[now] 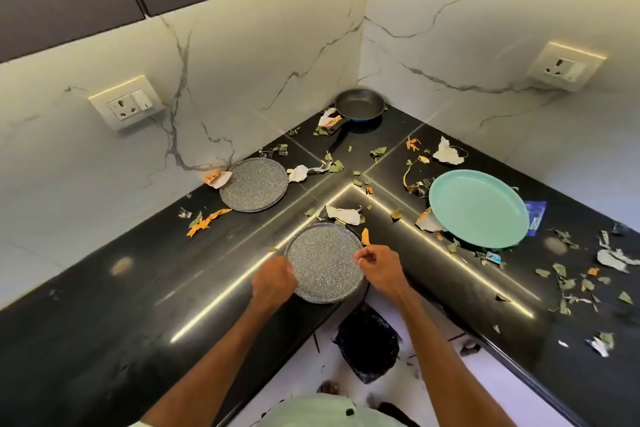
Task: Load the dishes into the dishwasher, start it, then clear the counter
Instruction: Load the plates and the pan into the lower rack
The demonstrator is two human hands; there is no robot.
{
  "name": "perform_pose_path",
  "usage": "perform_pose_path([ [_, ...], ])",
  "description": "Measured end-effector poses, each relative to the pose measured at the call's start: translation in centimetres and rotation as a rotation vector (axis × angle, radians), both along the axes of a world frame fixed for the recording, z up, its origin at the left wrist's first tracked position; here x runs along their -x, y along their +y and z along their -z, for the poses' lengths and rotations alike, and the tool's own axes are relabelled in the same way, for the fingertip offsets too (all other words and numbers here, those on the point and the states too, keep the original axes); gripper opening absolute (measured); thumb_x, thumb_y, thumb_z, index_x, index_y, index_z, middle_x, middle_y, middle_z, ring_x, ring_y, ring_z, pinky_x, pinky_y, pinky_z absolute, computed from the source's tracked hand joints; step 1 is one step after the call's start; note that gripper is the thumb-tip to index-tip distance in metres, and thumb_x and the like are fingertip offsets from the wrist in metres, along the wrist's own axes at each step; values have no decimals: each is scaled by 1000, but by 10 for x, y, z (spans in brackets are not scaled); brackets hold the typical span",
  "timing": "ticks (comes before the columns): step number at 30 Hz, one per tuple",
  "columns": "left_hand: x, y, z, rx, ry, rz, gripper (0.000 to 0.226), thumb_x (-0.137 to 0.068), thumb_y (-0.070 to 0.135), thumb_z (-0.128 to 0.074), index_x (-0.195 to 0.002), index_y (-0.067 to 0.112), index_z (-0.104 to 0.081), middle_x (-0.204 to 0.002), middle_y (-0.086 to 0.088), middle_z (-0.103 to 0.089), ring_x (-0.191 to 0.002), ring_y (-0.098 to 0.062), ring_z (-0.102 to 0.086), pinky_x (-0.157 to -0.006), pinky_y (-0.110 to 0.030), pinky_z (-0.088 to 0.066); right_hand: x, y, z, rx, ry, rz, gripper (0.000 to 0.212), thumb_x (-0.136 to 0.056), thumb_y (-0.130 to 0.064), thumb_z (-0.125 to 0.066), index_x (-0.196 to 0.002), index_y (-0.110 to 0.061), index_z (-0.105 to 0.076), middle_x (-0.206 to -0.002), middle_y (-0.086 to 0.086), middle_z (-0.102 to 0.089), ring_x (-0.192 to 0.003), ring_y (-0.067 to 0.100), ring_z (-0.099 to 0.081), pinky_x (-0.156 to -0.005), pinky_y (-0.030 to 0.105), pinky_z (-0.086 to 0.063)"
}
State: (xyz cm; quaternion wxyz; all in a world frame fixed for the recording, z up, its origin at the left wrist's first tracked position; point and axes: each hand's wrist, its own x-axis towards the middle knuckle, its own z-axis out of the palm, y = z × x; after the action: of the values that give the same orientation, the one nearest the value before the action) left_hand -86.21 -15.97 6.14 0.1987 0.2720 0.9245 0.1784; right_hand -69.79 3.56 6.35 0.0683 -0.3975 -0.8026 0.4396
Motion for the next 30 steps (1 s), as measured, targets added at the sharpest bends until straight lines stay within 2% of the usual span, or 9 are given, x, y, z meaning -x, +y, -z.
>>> perform_pose_path([
  [6,-5,6,17,200,-85,-132,35,-91,32,-57,-113,6,-61,-118,-13,-65,-109,-33,-62,-83,-39,-48,9,16,1,18,-16,-50,24,-82,-3,-59,-78,-20,-76,-79,-6,-75,-72,8,-69,-72,21,-55],
  [10,-11,18,26,198,-104,-235,35,-92,27,-59,-117,3,-59,-121,-15,-63,-113,-36,-61,-86,-39,-48,12,27,2,24,-23,-76,25,-82,-1,-58,-79,-18,-76,-76,-5,-74,-62,1,-61,-60,7,-43],
  [14,-6,29,35,129,-192,-353,23,-86,25,-63,-93,3,-65,-94,-14,-68,-95,-32,-68,-65,-32,-44,12,37,10,55,-32,-55,23,-84,0,-60,-82,-14,-77,-82,-3,-74,-66,0,-62,-63,3,-43],
  [18,-6,34,30,-20,-331,-481,19,-85,19,-58,-75,3,-63,-69,-7,-63,-62,-20,-61,-48,-26,-38,9,37,24,66,-85,16,16,-86,-8,-62,-90,-17,-74,-98,-1,-76,-91,15,-69,-89,29,-55],
  [20,-4,39,23,-112,-383,-522,23,-89,16,-52,-70,4,-59,-64,-9,-60,-56,-21,-57,-46,-26,-38,9,36,21,19,-88,46,8,-87,-19,-68,-92,-14,-68,-90,1,-68,-85,19,-62,-83,35,-53],
  [23,7,49,14,-259,-527,-588,13,-91,12,-48,-78,9,-51,-60,-7,-49,-49,-17,-47,-43,-23,-34,13,42,7,4,-115,106,39,-87,-36,-72,-66,-18,-44,-62,-3,-42,-64,20,-44,-63,35,-38],
  [25,19,56,8,-368,-665,-619,9,-92,13,-50,-83,12,-47,-60,-3,-43,-44,-11,-39,-41,-20,-29,23,49,-5,168,-133,155,42,-89,-41,-68,-62,-13,-51,-56,6,-52,-56,22,-54,-60,36,-47],
  [27,29,63,6,-424,-781,-604,17,-96,15,-52,-79,15,-47,-59,0,-41,-41,-8,-36,-41,-18,-26,35,50,-21,515,-59,179,33,-95,-32,-63,-84,-2,-69,-72,13,-74,-67,26,-73,-66,38,-60],
  [30,42,68,0,-449,-871,-552,25,-100,27,-53,-78,16,-51,-61,2,-48,-43,-9,-40,-45,-19,-32,42,47,-43,827,95,254,21,-99,-18,-56,-101,1,-66,-88,19,-76,-78,28,-76,-65,32,-60],
])
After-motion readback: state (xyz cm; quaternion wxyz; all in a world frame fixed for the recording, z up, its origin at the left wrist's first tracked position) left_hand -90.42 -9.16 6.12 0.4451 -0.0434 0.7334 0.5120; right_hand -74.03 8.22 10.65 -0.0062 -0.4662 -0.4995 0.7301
